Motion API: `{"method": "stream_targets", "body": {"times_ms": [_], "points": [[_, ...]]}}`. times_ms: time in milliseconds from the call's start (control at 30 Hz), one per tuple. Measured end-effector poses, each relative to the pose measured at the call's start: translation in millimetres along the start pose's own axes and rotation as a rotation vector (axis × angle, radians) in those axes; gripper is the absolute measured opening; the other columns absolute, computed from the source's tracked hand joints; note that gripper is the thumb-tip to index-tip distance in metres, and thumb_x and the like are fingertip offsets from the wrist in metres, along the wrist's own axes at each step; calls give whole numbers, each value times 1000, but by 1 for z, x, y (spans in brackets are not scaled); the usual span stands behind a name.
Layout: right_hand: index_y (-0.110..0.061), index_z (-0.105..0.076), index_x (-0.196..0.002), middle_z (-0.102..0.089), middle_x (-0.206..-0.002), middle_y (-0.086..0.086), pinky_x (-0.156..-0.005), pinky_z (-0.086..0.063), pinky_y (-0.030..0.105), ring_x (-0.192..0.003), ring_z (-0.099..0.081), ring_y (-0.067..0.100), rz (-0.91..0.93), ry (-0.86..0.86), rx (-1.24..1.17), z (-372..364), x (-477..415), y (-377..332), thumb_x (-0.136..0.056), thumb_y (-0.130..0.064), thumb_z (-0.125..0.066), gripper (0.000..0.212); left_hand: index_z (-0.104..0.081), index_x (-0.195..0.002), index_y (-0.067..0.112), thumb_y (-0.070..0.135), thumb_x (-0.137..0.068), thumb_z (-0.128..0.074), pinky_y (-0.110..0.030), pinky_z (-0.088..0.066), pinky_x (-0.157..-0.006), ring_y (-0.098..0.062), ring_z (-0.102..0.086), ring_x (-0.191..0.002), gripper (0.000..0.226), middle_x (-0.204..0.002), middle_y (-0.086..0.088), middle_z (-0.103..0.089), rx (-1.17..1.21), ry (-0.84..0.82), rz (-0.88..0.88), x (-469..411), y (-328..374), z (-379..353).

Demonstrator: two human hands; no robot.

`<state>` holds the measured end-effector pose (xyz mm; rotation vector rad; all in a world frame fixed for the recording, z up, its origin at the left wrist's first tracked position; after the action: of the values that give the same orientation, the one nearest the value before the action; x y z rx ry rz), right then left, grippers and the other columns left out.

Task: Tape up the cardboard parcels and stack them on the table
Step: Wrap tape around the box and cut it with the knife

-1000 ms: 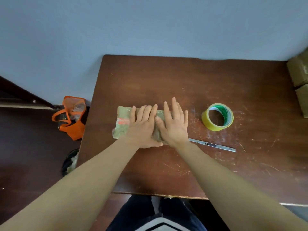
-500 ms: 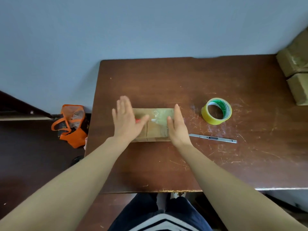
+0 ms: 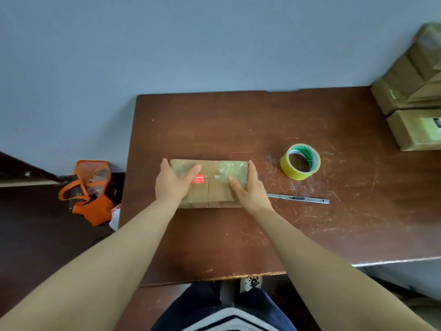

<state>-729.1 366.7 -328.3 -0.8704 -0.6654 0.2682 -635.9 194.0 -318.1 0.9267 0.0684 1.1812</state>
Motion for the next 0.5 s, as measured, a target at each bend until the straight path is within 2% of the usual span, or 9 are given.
{"method": "stream_targets", "body": {"times_ms": [33, 100, 167, 267, 333, 400, 433, 467, 500], "points": [[-29, -4, -152, -31, -153, 0, -113, -28, 36, -139, -31, 22, -32, 29, -73, 3, 0, -2, -93, -54, -44, 75, -38, -141, 15, 68, -78, -57, -41, -40, -99, -28, -48, -125, 84, -133, -5, -53, 105, 32, 21, 0, 3, 3], [-29, -12, -152, -29, -154, -5, -109, -22, 25, -139, -31, 18, -76, 115, -248, 7, 3, -10, -94, -54, -42, 69, -59, -110, 14, 66, -86, -43, -41, -46, -83, -26, -60, -100, 60, -101, -6, -61, 322, 120, 36, 1, 15, 6], [-30, -27, -148, -36, -149, -6, -110, -25, 29, -134, -37, 18, -120, 225, -376, 15, 4, -21, -94, -54, -42, 61, -61, -88, 8, 62, -88, -41, -40, -46, -70, -24, -59, -78, 58, -82, -10, -59, 440, 174, 15, -1, 35, 10], [-30, -44, -133, -49, -124, -7, -94, -34, 32, -109, -45, 16, -211, 378, -531, 36, 1, -38, -91, -59, -40, 51, -55, -103, 16, 55, -84, -55, -24, -40, -59, -8, -55, -77, 44, -87, 8, -55, 518, 125, -17, -5, 67, 8], [-25, -47, -127, -52, -118, -5, -89, -37, 33, -105, -49, 18, -239, 486, -603, 53, -1, -45, -90, -59, -46, 50, -51, -113, 16, 42, -83, -58, -23, -37, -58, -4, -52, -77, 40, -92, 10, -53, 573, 76, -39, -4, 87, 5], [-17, -54, -124, -58, -119, 4, -91, -44, 37, -105, -55, 23, -260, 572, -625, 73, -1, -51, -91, -51, -51, 47, -49, -123, 16, 32, -86, -54, -25, -40, -66, -5, -52, -83, 41, -99, 9, -52, 630, 9, -85, 5, 105, 1], [-11, -58, -120, -61, -115, 10, -90, -46, 40, -99, -58, 24, -267, 600, -622, 83, -1, -53, -92, -44, -51, 43, -48, -128, 18, 30, -88, -52, -26, -42, -75, -8, -53, -90, 42, -104, 9, -52, 650, -29, -118, 11, 115, -2], [-3, -59, -113, -62, -106, 19, -85, -49, 43, -122, -37, 32, -259, 628, -625, 94, -2, -54, -93, -34, -51, 37, -48, -132, 19, 30, -90, -49, -28, -42, -85, -11, -52, -99, 43, -112, 9, -52, 662, -67, -148, 16, 125, -6], [5, -57, -109, -59, -94, 25, -85, -50, 47, -87, -31, 10, -236, 653, -628, 105, -2, -53, -93, -24, -49, 34, -50, -131, 20, 31, -91, -46, -31, -42, -92, -12, -51, -106, 41, -117, 8, -52, 663, -98, -174, 22, 136, -11]]}}
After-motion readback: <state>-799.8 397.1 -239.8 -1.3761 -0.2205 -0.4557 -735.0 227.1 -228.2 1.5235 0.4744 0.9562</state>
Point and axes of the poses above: each hand's wrist, its own x-axis away from the middle knuckle, its own z-axis out of the back of the hand, y = z × x, the point moved 2 cm from there along -x, towards the middle knuckle
